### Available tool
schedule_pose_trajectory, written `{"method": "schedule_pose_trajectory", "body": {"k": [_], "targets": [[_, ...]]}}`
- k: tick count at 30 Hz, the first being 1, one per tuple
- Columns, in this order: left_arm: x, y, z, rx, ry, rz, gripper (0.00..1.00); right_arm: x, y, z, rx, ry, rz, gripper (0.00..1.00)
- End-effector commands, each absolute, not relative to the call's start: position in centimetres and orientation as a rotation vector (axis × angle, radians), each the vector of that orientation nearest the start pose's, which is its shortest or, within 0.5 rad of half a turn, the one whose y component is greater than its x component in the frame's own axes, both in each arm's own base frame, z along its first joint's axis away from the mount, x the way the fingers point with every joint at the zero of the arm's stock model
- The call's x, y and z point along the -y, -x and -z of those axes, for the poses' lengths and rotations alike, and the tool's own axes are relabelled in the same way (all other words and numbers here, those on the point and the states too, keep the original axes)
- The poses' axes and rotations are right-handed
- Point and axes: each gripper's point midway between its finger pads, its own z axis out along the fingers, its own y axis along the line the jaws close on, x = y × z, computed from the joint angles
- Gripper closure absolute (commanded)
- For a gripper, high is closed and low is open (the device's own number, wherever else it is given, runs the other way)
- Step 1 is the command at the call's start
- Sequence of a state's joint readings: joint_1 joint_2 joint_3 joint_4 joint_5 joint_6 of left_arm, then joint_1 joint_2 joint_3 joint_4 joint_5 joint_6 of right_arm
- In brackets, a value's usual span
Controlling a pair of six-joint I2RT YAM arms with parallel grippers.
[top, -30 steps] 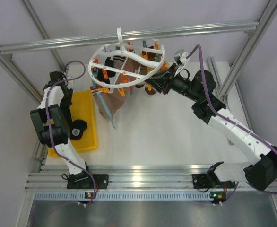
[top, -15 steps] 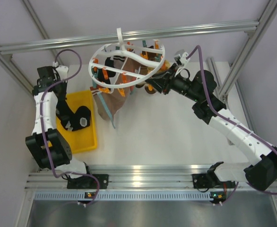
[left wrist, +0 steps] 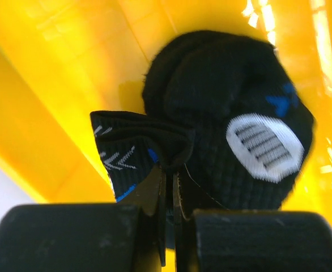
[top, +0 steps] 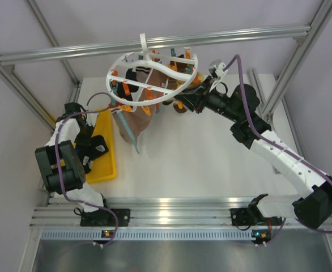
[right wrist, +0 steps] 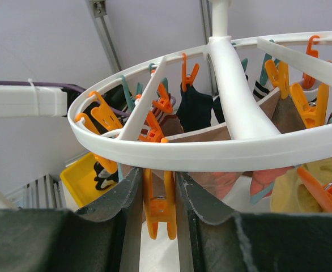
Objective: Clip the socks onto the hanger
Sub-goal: Adjust the sock in the bin.
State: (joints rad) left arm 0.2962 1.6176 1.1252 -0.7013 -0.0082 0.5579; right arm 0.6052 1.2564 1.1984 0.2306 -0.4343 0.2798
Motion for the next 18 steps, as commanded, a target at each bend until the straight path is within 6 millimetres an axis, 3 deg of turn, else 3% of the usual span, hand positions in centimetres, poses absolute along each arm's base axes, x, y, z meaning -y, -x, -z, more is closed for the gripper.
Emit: {"method": "schedule_pose_trajectory", "body": {"k": [1,4,7,8,12,18], "targets": [[-13.6,-35.0,-7.8,-2.674,-0.244,-0.326,0.99,-30.2,-29.6,-42.3,-1.339,0.609,-1.017,1.0],[-14.4,-37.4,-8.3,-2.637,-0.188,-0.343,0.86,-30.3,-29.7,-42.4,-1.339,0.611,-1.012,1.0],[-15.0,-38.8,-8.3,-2.635,-0.161,-0.353,0.63,-30.1,-29.7,-42.5,-1.338,0.612,-1.005,1.0],[-15.0,-39.0,-7.9,-2.644,-0.158,-0.35,0.61,-30.1,-29.6,-42.5,-1.336,0.617,-1.004,1.0],[-15.2,-39.3,-7.7,-2.651,-0.139,-0.348,0.56,-29.9,-29.3,-42.4,-1.335,0.621,-0.999,1.0],[-15.0,-39.2,-6.6,-2.676,-0.115,-0.324,0.57,-29.7,-29.2,-42.3,-1.331,0.628,-0.987,1.0]]}}
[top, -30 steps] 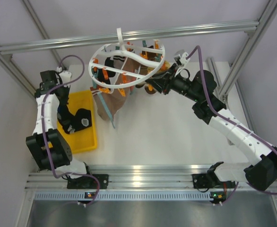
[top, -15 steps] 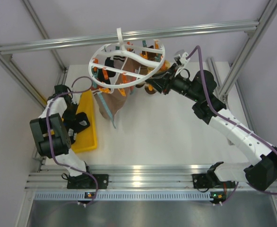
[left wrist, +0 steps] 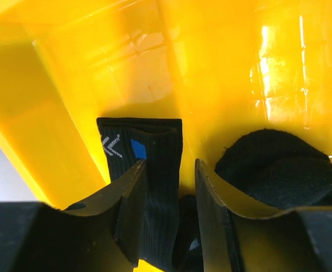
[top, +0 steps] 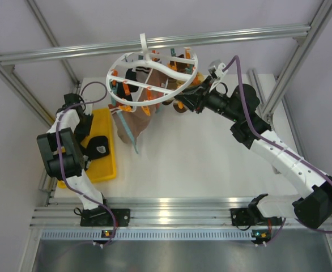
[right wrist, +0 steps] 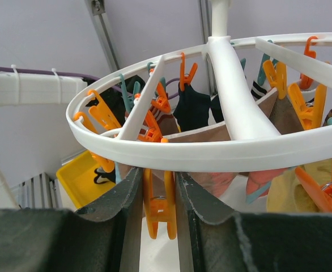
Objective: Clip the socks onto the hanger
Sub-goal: Adjust the sock in the bin.
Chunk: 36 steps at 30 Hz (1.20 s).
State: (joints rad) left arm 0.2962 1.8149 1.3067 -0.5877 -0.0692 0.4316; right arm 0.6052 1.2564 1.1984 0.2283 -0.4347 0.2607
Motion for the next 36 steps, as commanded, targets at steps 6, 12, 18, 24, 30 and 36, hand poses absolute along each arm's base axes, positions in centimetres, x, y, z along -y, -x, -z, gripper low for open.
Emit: {"method": "schedule_pose_trajectory", "body": {"k": [6,12,18,24,30,36], "targets": [[-15.0,-39.7,-7.9,-2.642,-0.076,-0.324,0.55,-29.7,-29.1,-42.2,-1.331,0.633,-0.987,1.0],[-15.4,-40.0,-9.7,-2.6,-0.07,-0.357,0.64,-29.8,-29.1,-42.3,-1.327,0.632,-0.993,1.0],[-15.8,-40.2,-10.6,-2.583,-0.061,-0.392,1.0,-29.8,-29.1,-42.4,-1.325,0.631,-0.994,1.0],[-15.7,-40.1,-15.3,-2.481,-0.057,-0.423,1.0,-29.6,-28.9,-42.8,-1.32,0.637,-0.985,1.0],[-16.1,-39.0,-25.0,-2.267,-0.126,-0.554,1.0,-29.7,-29.0,-42.7,-1.321,0.633,-0.99,1.0],[-15.1,-37.4,-31.9,-2.134,-0.156,-0.565,1.0,-29.7,-28.9,-43.2,-1.309,0.63,-0.996,1.0]]}}
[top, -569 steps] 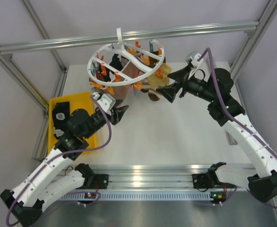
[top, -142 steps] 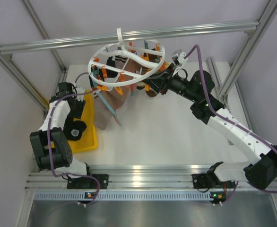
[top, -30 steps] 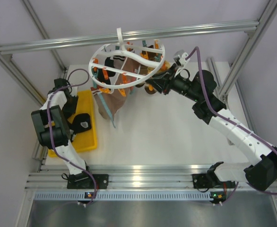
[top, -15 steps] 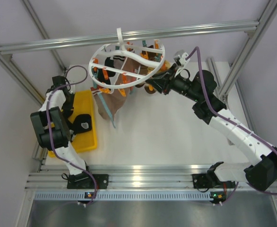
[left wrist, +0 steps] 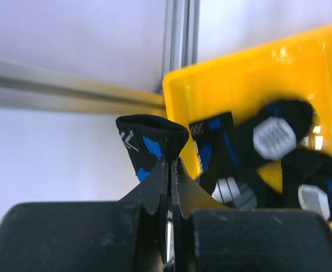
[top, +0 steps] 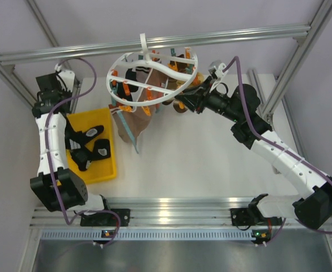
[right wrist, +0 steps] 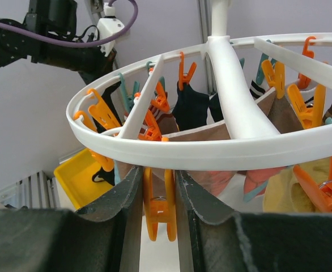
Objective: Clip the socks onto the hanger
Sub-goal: Adjust the sock in the bin.
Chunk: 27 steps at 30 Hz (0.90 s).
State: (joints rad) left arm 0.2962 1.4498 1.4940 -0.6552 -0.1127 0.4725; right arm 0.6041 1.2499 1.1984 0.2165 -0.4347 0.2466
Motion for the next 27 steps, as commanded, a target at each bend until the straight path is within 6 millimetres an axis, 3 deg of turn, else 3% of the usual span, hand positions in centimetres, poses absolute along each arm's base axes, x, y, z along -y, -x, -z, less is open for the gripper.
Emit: {"method": "schedule_pose_trajectory", "body": {"k": [1,4,7,8,9,11,12,16,21,24,26,27], "targets": [[-14.5,-36.9,-32.7,-2.123,-0.165,-0.544,1.0,-29.6,-28.9,-43.3,-1.306,0.63,-0.993,1.0],[-13.0,-35.4,-34.2,-2.103,-0.224,-0.494,1.0,-29.5,-28.7,-43.4,-1.305,0.632,-0.993,1.0],[-11.1,-34.2,-32.7,-2.123,-0.338,-0.41,1.0,-29.4,-28.5,-43.4,-1.306,0.632,-0.993,1.0],[-10.6,-33.8,-31.7,-2.145,-0.371,-0.38,1.0,-29.4,-28.5,-43.5,-1.302,0.632,-0.992,1.0],[-10.3,-33.2,-29.1,-2.2,-0.42,-0.359,1.0,-29.4,-28.5,-43.4,-1.304,0.633,-0.992,1.0],[-9.5,-32.3,-26.9,-2.233,-0.496,-0.318,1.0,-29.4,-28.6,-43.3,-1.307,0.634,-0.991,1.0],[-9.1,-31.6,-24.3,-2.285,-0.525,-0.275,1.0,-29.5,-28.6,-43.3,-1.307,0.633,-0.992,1.0],[-7.4,-30.0,-19.2,-2.381,-0.63,-0.133,1.0,-29.5,-28.6,-43.3,-1.308,0.632,-0.996,1.0],[-7.5,-29.9,-14.8,-2.444,-0.662,-0.091,1.0,-29.6,-28.8,-42.8,-1.32,0.632,-0.995,1.0],[-8.4,-31.9,-13.6,-2.445,-0.6,-0.122,1.0,-29.8,-29.0,-42.5,-1.328,0.631,-1.0,1.0],[-9.0,-33.0,-11.9,-2.507,-0.535,-0.102,1.0,-29.9,-29.1,-42.6,-1.326,0.632,-1.001,1.0],[-8.9,-33.0,-12.0,-2.509,-0.513,-0.099,1.0,-29.8,-29.1,-42.7,-1.326,0.631,-1.0,1.0]]}}
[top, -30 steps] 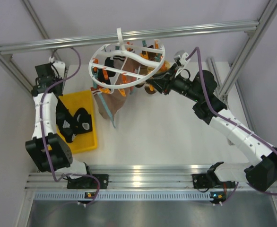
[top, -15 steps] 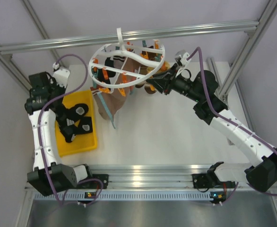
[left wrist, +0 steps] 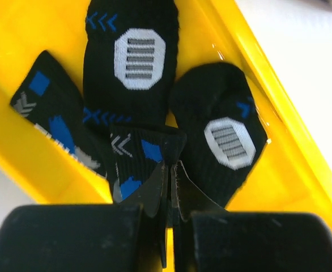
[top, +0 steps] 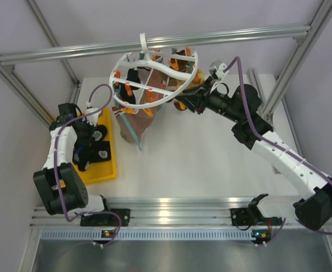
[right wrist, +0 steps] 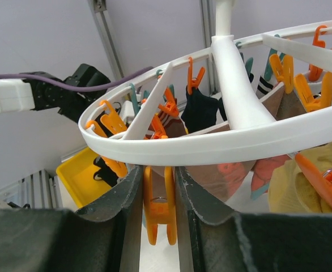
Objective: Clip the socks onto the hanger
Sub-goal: Adjust the sock in the bin, then pick up the sock from the bin.
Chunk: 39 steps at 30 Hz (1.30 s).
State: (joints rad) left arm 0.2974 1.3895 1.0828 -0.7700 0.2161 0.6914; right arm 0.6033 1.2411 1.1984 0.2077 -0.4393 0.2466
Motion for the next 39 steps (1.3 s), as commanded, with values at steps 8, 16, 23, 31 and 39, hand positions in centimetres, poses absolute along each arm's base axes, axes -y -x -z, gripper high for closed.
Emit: {"method": "schedule_pose_trajectory", "body": {"k": [8,16,23,31,39], "targets": [[-8.7,-31.5,-7.6,-2.58,-0.413,-0.09,1.0,-29.7,-29.1,-42.3,-1.338,0.632,-0.986,1.0],[-9.5,-30.2,-7.7,-2.574,-0.32,-0.181,0.54,-29.8,-29.3,-42.4,-1.335,0.63,-0.987,1.0],[-10.2,-30.9,-11.8,-2.495,-0.206,-0.254,0.46,-29.7,-29.2,-42.2,-1.342,0.633,-0.982,1.0],[-10.1,-30.6,-10.5,-2.586,-0.259,-0.204,0.39,-29.6,-29.1,-42.4,-1.337,0.633,-0.979,1.0],[-10.5,-29.7,-7.5,-2.676,-0.238,-0.201,0.41,-29.3,-29.0,-42.3,-1.334,0.635,-0.966,1.0]]}}
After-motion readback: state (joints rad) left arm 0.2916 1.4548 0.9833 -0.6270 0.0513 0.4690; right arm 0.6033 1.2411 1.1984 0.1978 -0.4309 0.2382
